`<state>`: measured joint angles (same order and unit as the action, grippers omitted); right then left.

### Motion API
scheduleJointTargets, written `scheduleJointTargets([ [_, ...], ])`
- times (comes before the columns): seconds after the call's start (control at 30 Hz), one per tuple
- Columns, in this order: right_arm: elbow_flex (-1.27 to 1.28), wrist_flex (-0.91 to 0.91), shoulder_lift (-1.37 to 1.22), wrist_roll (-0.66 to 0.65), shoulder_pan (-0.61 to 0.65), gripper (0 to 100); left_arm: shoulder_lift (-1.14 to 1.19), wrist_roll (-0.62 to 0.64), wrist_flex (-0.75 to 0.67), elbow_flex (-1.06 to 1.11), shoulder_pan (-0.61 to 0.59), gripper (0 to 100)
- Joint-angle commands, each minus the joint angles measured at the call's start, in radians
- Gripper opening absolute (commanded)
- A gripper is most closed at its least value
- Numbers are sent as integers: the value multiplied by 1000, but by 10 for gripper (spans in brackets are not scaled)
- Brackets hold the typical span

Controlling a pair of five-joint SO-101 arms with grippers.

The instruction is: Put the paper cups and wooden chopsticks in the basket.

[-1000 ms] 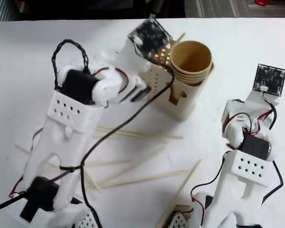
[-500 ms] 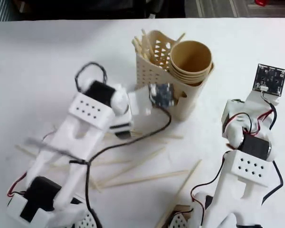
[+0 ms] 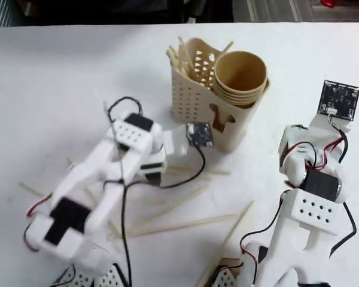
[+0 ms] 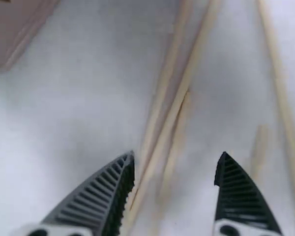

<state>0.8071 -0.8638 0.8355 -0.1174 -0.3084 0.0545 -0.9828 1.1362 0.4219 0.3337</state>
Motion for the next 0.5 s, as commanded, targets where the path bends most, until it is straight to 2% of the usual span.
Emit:
scheduleJointTargets([
  [0.0, -5, 19, 19, -3, 18, 28, 159, -6, -8, -161, -44, 264],
  [0.13, -5, 19, 19, -3, 16, 28, 286, -3, -6, -245, -65, 246],
  [0.27, -5, 19, 19, -3, 16, 28, 344, -8, 72, -316, -53, 168],
  [0.43, -5, 19, 19, -3, 15, 28, 389, -3, 83, -325, -16, 19],
  [0.47, -5, 19, 19, -3, 15, 28, 389, -3, 83, -322, -16, 21],
])
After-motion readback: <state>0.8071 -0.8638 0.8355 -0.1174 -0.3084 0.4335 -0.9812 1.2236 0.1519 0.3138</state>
